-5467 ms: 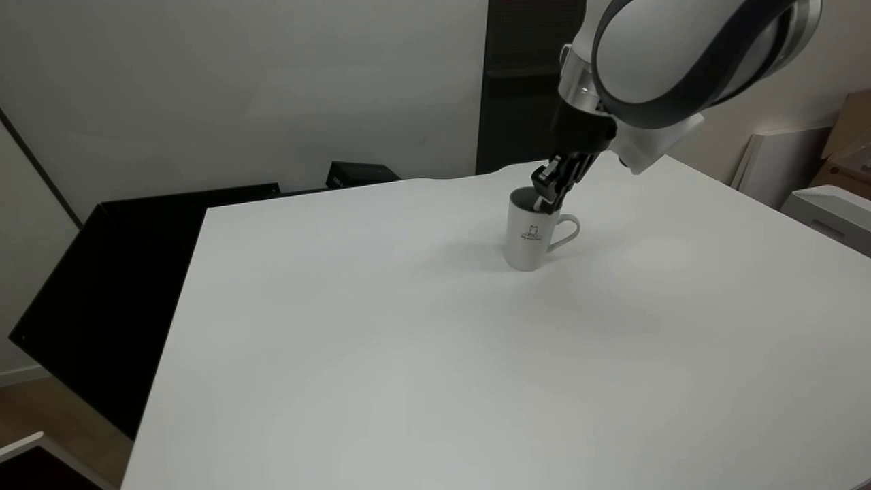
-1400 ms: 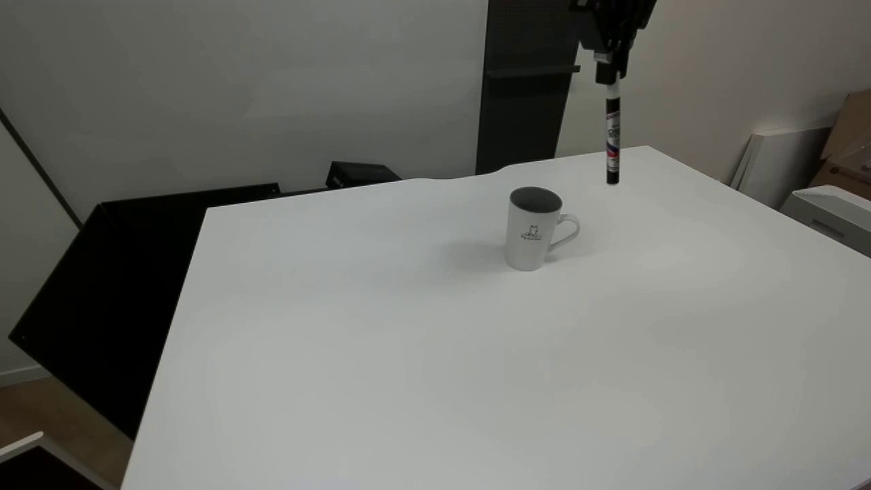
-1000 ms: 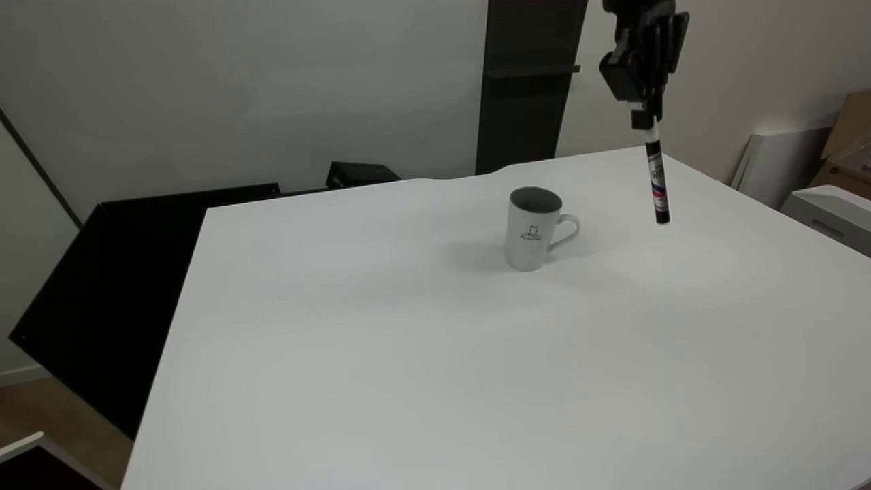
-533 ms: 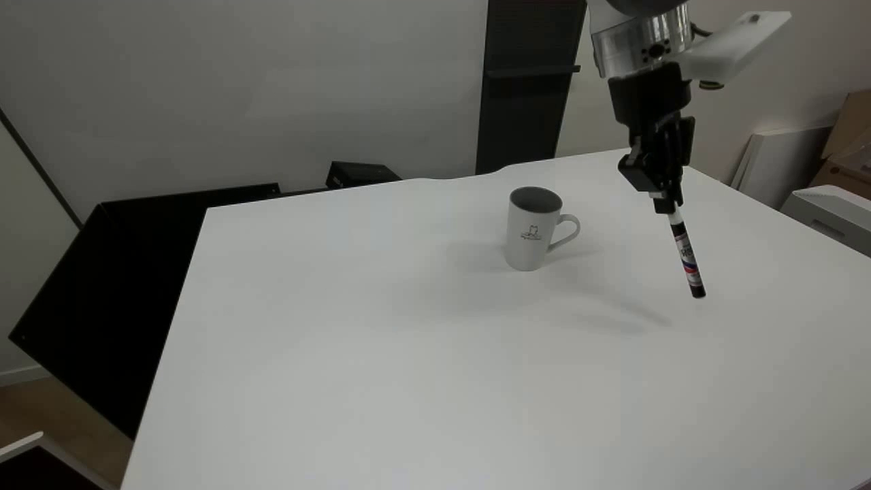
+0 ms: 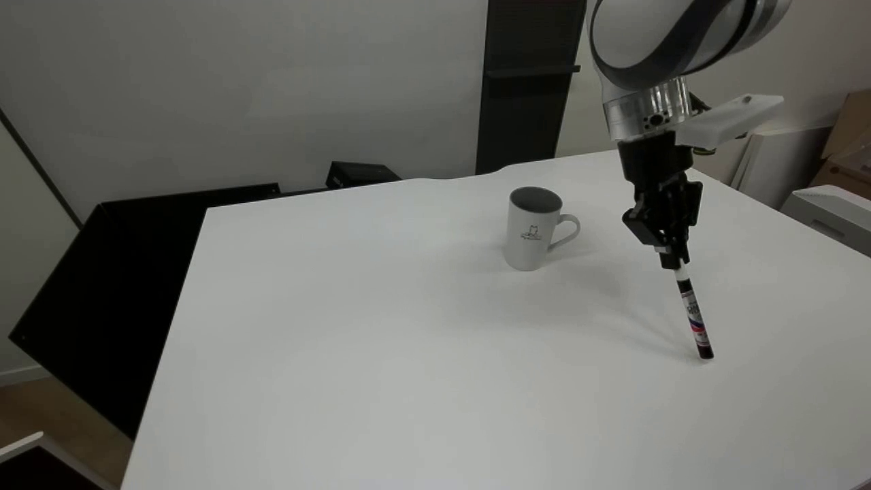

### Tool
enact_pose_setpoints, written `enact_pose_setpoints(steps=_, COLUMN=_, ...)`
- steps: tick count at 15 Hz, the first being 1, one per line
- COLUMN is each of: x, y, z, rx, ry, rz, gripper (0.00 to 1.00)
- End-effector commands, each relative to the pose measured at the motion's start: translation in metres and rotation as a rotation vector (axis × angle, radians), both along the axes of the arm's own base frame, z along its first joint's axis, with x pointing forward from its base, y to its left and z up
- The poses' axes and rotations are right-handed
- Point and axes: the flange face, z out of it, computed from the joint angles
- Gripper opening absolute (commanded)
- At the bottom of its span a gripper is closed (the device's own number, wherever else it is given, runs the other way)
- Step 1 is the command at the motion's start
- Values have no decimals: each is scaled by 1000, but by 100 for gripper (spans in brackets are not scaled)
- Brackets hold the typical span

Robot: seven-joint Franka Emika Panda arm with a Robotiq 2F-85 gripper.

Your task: Remove the marker from the white mug

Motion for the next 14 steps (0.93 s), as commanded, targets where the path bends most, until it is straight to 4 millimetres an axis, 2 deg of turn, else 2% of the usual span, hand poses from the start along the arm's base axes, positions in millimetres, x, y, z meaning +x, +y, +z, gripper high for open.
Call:
enact_pose_setpoints(steps=1, x=6, y=-12, z=-21, rx=16, ry=34, rz=-53, gripper=6)
enact_pose_setpoints(steps=5, x=9, y=-18, z=-35, rx=1, ry=22, rz=-69, gripper=6)
enact_pose_setpoints(steps=6, x=11, y=-18, z=-35, rx=0, ry=9, rz=-66, gripper=51)
enact_pose_setpoints(steps=7, x=13, y=-16, z=-33, rx=-1, ry=-13, rz=-58, gripper=51)
enact_pose_setpoints(steps=9, x=19, y=-11, z=-26, rx=-1, ry=-61, rz=-39, gripper=62)
enact_pose_setpoints(steps=11, x=27, y=-3, z=-12, rx=-2, ry=-131, rz=-19, gripper=75)
enact_pose_setpoints(steps=14, x=41, y=12, z=19, rx=5, ry=-264, rz=7, gripper=92)
